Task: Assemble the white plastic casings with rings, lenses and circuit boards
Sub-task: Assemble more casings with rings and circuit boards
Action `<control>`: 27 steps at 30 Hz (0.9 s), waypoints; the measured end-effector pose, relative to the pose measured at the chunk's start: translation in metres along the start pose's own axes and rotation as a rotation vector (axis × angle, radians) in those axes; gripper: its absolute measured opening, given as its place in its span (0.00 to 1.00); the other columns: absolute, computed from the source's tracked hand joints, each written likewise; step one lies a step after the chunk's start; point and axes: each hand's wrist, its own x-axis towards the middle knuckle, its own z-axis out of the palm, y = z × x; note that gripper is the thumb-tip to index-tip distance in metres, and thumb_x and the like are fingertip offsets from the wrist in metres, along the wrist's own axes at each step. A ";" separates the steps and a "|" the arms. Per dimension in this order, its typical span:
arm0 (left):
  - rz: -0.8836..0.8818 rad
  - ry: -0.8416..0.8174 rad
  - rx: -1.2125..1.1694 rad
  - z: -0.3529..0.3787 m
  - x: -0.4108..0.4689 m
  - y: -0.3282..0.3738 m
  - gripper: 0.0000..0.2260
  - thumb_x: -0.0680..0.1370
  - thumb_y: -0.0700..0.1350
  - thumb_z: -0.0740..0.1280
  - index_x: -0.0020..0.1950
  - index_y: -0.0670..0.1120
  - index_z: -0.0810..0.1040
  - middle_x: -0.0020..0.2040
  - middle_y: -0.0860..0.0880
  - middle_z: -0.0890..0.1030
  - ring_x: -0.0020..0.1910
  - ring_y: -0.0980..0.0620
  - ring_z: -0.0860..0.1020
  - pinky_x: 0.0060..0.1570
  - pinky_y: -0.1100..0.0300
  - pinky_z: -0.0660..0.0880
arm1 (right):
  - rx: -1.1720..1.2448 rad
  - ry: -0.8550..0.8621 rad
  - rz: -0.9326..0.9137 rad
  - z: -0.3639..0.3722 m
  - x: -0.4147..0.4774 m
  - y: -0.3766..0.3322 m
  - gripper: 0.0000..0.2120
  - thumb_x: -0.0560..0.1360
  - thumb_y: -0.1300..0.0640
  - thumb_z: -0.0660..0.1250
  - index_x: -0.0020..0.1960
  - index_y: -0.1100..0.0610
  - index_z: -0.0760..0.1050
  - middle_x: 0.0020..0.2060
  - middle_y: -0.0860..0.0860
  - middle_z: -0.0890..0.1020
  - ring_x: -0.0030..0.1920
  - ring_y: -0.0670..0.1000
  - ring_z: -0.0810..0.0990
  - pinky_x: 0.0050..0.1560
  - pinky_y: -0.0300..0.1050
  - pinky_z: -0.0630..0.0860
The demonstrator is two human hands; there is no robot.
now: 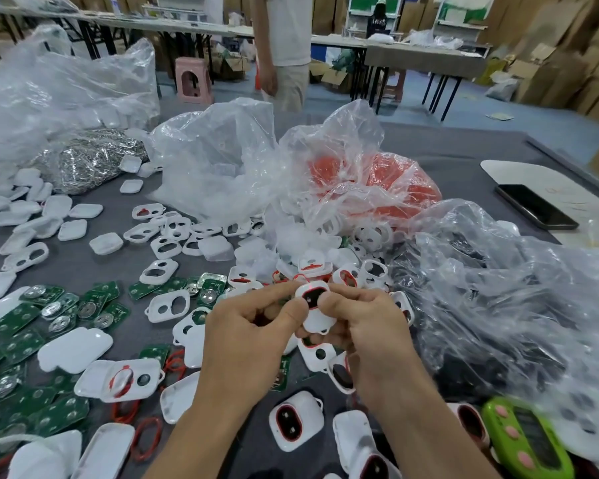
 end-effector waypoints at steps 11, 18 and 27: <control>-0.029 0.012 -0.100 -0.001 0.000 0.002 0.10 0.69 0.55 0.75 0.49 0.62 0.88 0.25 0.47 0.73 0.26 0.57 0.70 0.29 0.67 0.67 | 0.007 -0.079 0.026 0.002 -0.001 -0.001 0.11 0.80 0.68 0.64 0.48 0.63 0.85 0.41 0.61 0.87 0.37 0.57 0.87 0.37 0.48 0.85; -0.005 0.079 -0.001 0.001 -0.001 0.003 0.09 0.70 0.51 0.74 0.47 0.64 0.87 0.25 0.54 0.65 0.26 0.56 0.63 0.26 0.64 0.63 | 0.048 -0.096 0.068 0.003 0.000 0.002 0.09 0.80 0.69 0.64 0.53 0.64 0.83 0.48 0.59 0.87 0.49 0.55 0.88 0.53 0.56 0.84; -0.175 0.151 -0.167 0.005 0.004 -0.004 0.04 0.66 0.47 0.79 0.39 0.50 0.87 0.25 0.51 0.76 0.24 0.55 0.71 0.25 0.62 0.69 | -0.142 -0.192 -0.013 0.004 -0.001 0.012 0.20 0.70 0.74 0.63 0.56 0.58 0.82 0.48 0.58 0.87 0.51 0.55 0.87 0.53 0.53 0.84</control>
